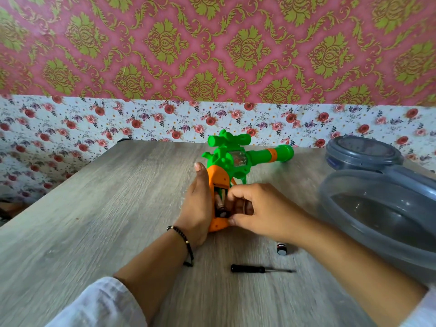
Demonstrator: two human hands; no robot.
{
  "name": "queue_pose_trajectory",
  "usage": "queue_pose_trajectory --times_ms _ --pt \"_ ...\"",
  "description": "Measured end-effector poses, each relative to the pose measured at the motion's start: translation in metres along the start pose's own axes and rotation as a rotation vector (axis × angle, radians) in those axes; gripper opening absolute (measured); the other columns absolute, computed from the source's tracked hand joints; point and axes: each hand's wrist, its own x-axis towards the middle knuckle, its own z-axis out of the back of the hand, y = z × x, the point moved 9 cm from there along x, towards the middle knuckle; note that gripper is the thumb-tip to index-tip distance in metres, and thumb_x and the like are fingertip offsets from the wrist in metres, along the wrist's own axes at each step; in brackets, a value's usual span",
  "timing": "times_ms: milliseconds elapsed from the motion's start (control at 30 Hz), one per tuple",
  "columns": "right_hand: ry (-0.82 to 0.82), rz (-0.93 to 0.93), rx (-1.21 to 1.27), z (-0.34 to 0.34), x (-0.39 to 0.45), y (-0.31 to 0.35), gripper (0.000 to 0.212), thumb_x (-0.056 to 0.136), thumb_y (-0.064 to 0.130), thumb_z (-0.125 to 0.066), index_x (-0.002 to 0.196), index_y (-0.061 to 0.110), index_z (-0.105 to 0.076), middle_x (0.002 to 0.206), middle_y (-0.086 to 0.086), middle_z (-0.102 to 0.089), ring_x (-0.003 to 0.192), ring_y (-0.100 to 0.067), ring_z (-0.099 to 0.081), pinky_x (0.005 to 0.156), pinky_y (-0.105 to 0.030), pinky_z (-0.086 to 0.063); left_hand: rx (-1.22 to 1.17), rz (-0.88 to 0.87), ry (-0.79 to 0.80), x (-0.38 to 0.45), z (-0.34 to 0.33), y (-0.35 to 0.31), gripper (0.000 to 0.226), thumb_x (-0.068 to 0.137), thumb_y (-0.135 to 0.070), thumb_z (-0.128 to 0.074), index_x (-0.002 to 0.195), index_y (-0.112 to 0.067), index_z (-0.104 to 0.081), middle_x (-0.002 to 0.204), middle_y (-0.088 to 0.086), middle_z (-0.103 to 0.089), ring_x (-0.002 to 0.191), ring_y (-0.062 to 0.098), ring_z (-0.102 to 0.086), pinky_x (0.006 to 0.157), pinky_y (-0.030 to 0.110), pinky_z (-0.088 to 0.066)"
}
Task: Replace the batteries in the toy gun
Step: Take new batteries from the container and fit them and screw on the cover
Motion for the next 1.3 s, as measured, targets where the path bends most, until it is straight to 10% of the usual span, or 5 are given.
queue_pose_trajectory --times_ms 500,800,1067,1167,1300 --pt "-0.222 -0.054 -0.348 0.021 -0.004 0.001 0.055 0.073 0.049 -0.067 0.044 0.016 -0.034 0.041 0.004 -0.034 0.044 -0.013 -0.039 0.045 -0.027 -0.024 0.123 -0.149 -0.073 -0.016 -0.003 -0.022 0.054 0.095 -0.057 -0.013 0.118 -0.029 -0.053 0.095 -0.003 -0.067 0.071 0.0 -0.067 0.059 0.017 -0.052" --pt "-0.262 0.326 -0.769 0.011 -0.009 0.038 0.035 0.063 0.034 -0.059 0.049 0.021 -0.03 0.04 -0.002 -0.048 0.034 -0.026 -0.048 0.043 -0.023 -0.022 0.146 -0.142 -0.088 -0.016 -0.004 -0.022 0.064 0.094 -0.061 -0.012 0.105 -0.025 -0.064 0.089 -0.002 -0.071 0.084 0.011 -0.068 0.077 0.028 -0.053" --pt "-0.362 0.042 -0.566 0.027 0.001 0.023 0.046 0.084 0.037 -0.06 0.051 0.012 -0.04 0.048 -0.003 -0.042 0.052 -0.03 -0.046 0.047 -0.027 -0.023 0.174 -0.158 -0.102 -0.021 -0.007 -0.027 0.054 0.098 -0.054 -0.019 0.089 -0.026 -0.064 0.086 -0.006 -0.067 0.075 -0.009 -0.063 0.074 0.011 -0.049" --pt "-0.372 -0.074 -0.433 0.031 0.005 0.008 0.054 0.085 0.044 -0.057 0.047 0.014 -0.033 0.048 0.002 -0.035 0.059 -0.025 -0.042 0.043 -0.025 -0.019 0.132 -0.098 -0.061 -0.018 -0.01 -0.018 0.071 0.078 -0.072 -0.029 0.112 -0.021 -0.064 0.113 0.013 -0.066 0.104 0.023 -0.063 0.096 0.045 -0.048" --pt "-0.348 -0.092 -0.384 0.03 0.006 -0.001 0.053 0.084 0.047 -0.057 0.048 0.015 -0.036 0.05 0.002 -0.035 0.063 -0.024 -0.041 0.043 -0.027 -0.018 0.114 -0.23 0.028 -0.024 -0.018 -0.034 0.029 0.073 -0.025 -0.037 0.086 -0.014 -0.061 0.074 0.008 -0.061 0.07 0.02 -0.056 0.063 0.033 -0.049"
